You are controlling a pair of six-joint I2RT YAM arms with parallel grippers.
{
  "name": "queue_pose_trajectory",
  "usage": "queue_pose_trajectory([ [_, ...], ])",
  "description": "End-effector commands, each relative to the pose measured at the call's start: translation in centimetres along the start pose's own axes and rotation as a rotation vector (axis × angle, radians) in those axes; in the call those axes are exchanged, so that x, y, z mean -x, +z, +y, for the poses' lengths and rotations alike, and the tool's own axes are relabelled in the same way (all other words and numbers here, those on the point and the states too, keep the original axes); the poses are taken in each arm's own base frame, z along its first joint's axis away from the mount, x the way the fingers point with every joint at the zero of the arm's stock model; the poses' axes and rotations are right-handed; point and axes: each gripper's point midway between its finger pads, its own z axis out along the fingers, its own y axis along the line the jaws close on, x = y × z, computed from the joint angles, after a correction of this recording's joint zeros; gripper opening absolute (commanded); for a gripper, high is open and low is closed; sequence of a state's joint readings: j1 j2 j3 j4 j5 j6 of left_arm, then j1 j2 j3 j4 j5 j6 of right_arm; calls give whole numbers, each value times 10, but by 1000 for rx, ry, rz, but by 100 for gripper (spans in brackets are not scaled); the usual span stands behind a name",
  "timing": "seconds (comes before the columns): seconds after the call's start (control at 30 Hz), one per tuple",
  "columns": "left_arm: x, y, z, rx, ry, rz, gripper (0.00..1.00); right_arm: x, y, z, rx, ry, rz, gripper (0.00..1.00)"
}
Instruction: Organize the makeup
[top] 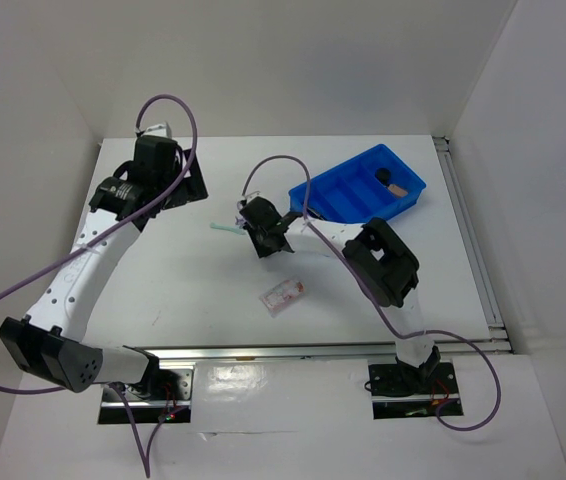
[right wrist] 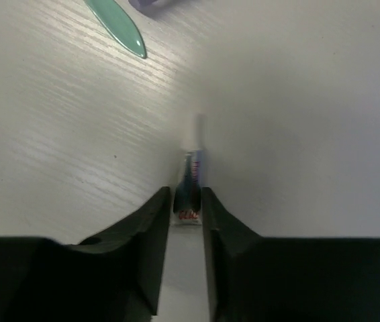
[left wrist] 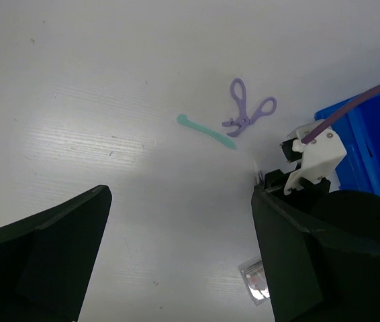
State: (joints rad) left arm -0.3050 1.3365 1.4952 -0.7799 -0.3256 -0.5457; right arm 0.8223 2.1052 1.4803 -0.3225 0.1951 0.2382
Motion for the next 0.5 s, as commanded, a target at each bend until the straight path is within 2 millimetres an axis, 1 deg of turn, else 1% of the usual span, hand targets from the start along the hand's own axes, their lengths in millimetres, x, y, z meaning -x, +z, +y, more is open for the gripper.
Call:
queue_pose_trajectory([
  [0.0,3,-5,6,9,7,-26,100,16,4,3,-27,8,-46,29],
  [0.03,3,-5,6,9,7,-26,100,18,3,0,-42,8,-49,20],
  [0.07,3,-5,6,9,7,-26,100,24,2,-1,-53,23,-65,15],
  [0.2,3,-5,6,9,7,-26,100,44,-23,-9,-86,23,-117,11],
  [0.23,3,-5,6,9,7,-26,100,61,-39,-10,-83,24,-164,11],
  [0.27,3,-5,6,9,7,-26,100,69,-48,-12,-88,17,-188,11],
  [0.3,3,-5,6,9,7,-26,100,78,-56,-23,-112,36,-212,11],
  [0.33,3,-5,6,9,7,-26,100,92,-74,-31,-124,45,-256,11],
  [0.37,3,-5,6,9,7,-26,100,100,-82,-39,-148,60,-279,11],
  [0.4,3,-5,6,9,7,-26,100,107,-89,-56,-180,76,-298,11],
  [0.43,3,-5,4,1,8,-22,100,110,-99,-67,-197,92,-311,11],
  [0.47,3,-5,4,1,8,-22,100,116,-103,-87,-234,109,-322,11],
])
